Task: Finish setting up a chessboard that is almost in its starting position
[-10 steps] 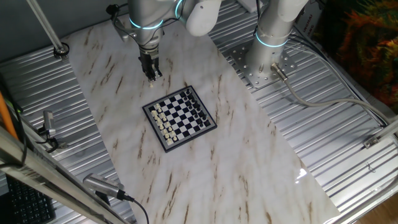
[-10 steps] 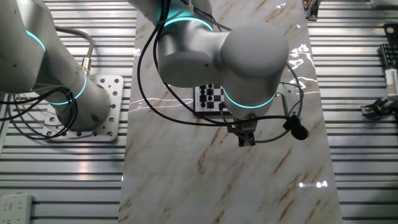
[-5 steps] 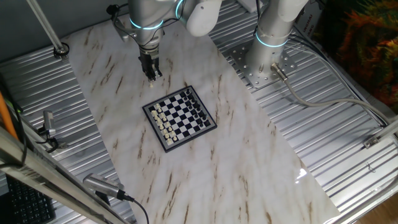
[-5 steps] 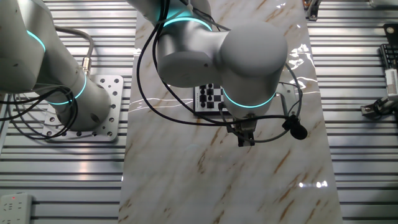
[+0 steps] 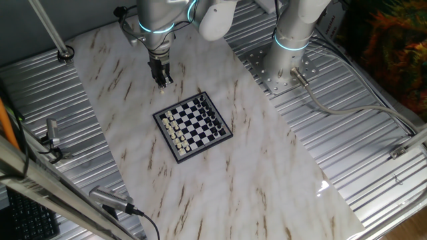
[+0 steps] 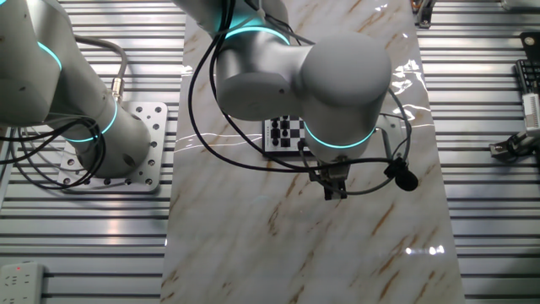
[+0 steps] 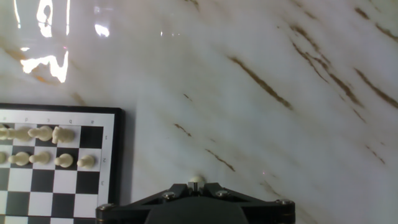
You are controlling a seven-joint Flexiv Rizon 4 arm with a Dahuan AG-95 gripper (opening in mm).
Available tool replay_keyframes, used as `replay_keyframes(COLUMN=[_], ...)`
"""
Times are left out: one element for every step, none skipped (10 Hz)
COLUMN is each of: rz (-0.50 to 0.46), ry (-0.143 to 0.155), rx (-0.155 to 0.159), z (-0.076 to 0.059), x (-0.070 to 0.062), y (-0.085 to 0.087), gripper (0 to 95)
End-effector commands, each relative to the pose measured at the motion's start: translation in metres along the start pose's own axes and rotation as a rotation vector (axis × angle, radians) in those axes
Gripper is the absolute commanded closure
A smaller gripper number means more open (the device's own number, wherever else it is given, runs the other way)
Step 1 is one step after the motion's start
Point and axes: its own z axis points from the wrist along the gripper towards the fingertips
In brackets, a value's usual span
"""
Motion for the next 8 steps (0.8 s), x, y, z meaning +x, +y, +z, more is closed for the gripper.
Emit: replay_keyframes(rz=[-0.001,-0.003,-0.004,-0.009,-0.018,-0.024,-0.032,-0.033], ry=[0.001,0.0,0.001,0.008,0.01,0.009,0.008,0.007], rx=[-0.001,-0.001,-0.001,0.0,0.003,0.003,0.003,0.003], z=[-0.0015,-0.0016,-0.0016,-0.0018,-0.0019,-0.0019,-0.0022,-0.0024], x=[0.0007,0.0007,0.0007,0.0008,0.0009,0.0009,0.0011,0.0012], y=[0.0001,0.0,-0.0001,-0.0003,-0.0005,-0.0006,-0.0009,-0.0012], gripper=[95.0,95.0,95.0,95.0,95.0,95.0,76.0,76.0])
